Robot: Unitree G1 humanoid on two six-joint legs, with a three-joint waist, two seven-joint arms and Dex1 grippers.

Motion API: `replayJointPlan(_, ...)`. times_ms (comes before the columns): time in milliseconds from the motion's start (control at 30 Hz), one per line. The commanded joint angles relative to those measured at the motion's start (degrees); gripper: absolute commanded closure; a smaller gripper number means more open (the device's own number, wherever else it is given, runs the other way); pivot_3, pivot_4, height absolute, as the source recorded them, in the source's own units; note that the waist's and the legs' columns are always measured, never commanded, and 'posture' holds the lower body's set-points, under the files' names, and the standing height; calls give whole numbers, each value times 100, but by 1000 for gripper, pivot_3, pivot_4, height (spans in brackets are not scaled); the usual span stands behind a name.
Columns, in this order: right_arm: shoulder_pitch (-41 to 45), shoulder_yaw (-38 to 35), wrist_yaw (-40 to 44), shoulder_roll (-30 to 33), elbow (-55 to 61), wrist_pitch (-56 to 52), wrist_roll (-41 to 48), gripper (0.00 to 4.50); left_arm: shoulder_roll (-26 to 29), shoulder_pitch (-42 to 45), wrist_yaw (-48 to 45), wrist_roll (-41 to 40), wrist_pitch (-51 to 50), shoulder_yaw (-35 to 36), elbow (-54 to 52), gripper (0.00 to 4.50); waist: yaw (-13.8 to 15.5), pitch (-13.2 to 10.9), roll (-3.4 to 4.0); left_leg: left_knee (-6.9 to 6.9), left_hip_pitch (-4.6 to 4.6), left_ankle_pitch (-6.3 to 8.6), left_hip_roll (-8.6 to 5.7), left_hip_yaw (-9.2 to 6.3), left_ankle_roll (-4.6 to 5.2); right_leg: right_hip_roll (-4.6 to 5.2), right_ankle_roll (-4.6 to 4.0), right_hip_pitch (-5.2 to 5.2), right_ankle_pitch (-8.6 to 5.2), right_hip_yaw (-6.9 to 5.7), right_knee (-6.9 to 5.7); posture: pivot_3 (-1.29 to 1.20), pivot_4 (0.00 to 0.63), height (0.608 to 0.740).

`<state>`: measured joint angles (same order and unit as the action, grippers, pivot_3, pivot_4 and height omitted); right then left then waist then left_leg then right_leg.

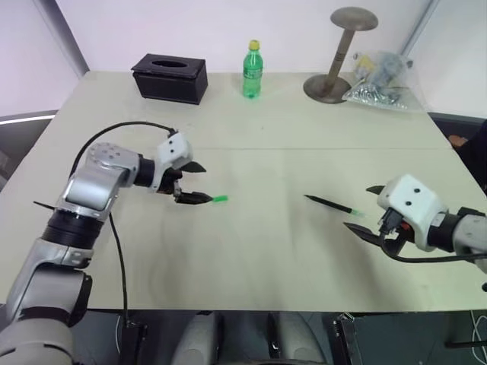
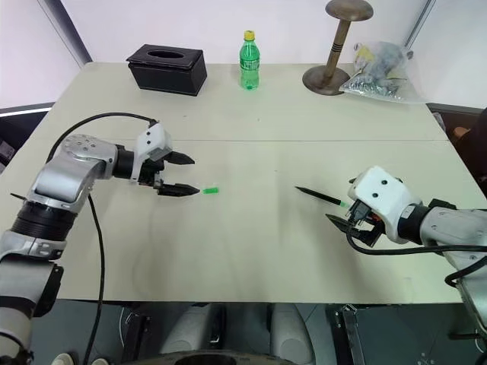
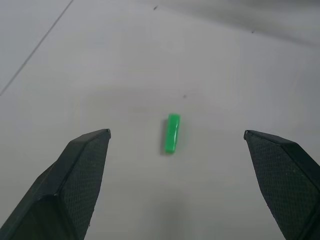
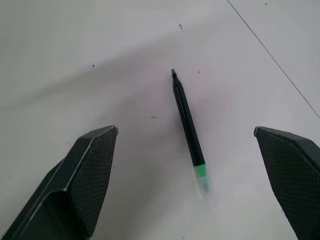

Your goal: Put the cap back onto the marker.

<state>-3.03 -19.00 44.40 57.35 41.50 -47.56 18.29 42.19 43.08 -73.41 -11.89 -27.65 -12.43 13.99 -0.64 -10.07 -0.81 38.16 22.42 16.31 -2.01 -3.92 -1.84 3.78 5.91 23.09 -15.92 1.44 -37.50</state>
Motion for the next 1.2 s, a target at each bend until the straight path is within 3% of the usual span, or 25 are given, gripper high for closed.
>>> replayJointPlan(33,75,-62,-114,-101,235,11,69,0,96,227,-295,-59,207,145,193,20,0,0,0,0,0,0,0,0,0,0,0,0,0,0,0,0,150,740)
replayJointPlan(533,114,372,-466,-333,403,-1,59,0,300,594,-931,114,894,182,1180,20,-11,0,0,2,2,0,2,1,1,-3,0,4,0,0,-1,0,150,740)
replayJointPlan(1067,272,529,-503,-337,304,-1,89,0,-105,250,-1010,345,2087,66,1702,20,-3,0,0,3,3,0,1,1,1,-2,0,5,0,0,-4,0,150,740)
replayJointPlan(1200,271,511,-550,-367,347,-51,95,0,-475,337,-790,487,2507,74,2277,20,16,0,0,4,3,1,-1,1,2,0,0,3,0,0,-4,0,150,740)
